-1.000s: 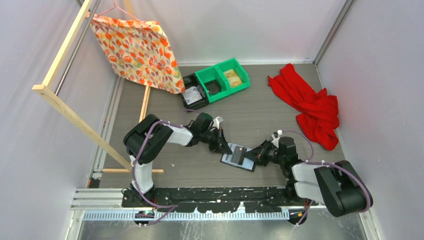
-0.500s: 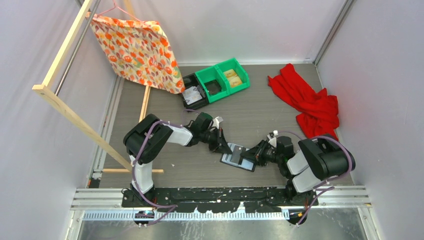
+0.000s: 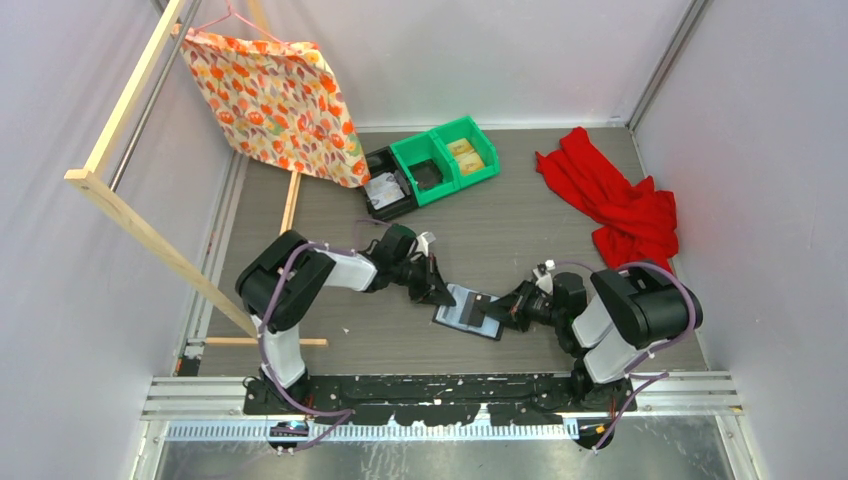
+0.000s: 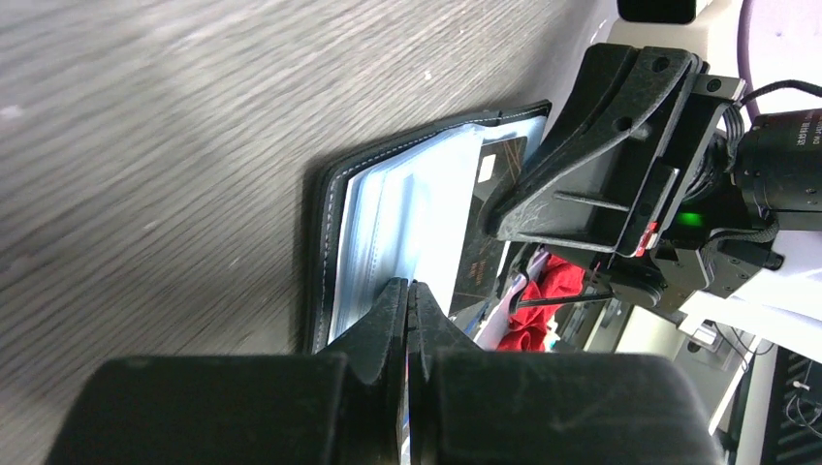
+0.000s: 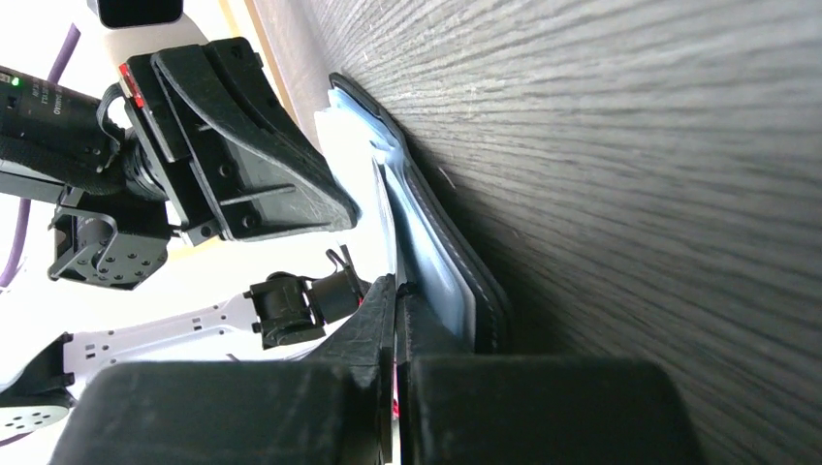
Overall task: Take the credit cards out of the card holder
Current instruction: Remove the credit card from the card holder, then place the credit card in the storage box.
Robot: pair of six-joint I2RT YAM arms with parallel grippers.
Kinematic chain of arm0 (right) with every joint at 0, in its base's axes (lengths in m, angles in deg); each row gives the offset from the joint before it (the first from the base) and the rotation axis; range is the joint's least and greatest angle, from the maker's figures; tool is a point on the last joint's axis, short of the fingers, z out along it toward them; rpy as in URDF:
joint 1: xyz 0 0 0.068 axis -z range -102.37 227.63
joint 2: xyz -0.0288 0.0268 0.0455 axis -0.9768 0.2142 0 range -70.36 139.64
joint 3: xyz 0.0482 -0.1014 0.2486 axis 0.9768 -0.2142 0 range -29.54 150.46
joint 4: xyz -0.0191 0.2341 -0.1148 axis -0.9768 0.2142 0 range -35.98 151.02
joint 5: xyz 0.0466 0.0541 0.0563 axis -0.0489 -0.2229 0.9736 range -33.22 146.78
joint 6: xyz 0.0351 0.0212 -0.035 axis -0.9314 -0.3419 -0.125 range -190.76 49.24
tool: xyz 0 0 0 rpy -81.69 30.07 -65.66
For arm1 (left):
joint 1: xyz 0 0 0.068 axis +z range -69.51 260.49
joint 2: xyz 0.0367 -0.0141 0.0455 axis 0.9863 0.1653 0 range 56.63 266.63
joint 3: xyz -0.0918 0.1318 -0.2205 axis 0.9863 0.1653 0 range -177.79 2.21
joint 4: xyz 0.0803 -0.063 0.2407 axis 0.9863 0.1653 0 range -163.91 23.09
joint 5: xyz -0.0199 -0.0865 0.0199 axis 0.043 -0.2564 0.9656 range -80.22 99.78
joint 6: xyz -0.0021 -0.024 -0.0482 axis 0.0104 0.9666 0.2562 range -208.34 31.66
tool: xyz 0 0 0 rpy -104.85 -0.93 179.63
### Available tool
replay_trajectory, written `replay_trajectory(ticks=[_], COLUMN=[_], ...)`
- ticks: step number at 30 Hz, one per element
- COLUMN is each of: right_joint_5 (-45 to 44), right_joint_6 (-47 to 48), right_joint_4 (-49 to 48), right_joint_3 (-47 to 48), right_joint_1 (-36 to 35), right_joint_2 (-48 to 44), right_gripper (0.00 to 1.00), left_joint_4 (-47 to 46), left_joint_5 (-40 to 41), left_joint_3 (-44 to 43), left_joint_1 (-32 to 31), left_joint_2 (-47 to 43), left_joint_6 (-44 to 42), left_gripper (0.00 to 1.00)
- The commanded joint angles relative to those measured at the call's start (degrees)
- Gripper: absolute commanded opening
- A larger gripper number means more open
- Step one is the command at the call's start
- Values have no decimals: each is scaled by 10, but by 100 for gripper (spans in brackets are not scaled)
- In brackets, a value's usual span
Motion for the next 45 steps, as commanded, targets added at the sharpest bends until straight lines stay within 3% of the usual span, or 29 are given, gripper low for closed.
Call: replay_trajectory(ticks=[1,8,15,17,20,27,33,45], right_joint_5=[11,21,3,-2,-34,-166,-306,-434], right_joint_6=[31,71,193,203,187,112,51,3], right_joint_4=[47,190,648,724,758,689,654,640], right_joint_3=[4,28,112,142,189,346,537,923], right_joint_1=[3,2,4,4,4,4,-18,-85], right_joint_2=[-28,-129,-377,-438,-475,-323,-110,198], right_gripper=[1,1,1,1,1,1,1,1], left_joint_4=[86,133,148,165,175,153,122,117], left_joint_5=[73,95,102,109,117,140,151,141], left_joint_3=[28,47,86,89,94,132,157,142], left_joint_1=[28,43,73,73,73,73,73,73], left_joint_2=[-18,-43,-92,-100,-105,-133,-145,-149], left_joint_6=[-47,-73,-92,-97,-99,-73,-58,-51], left_gripper=[0,0,0,0,0,0,1,0])
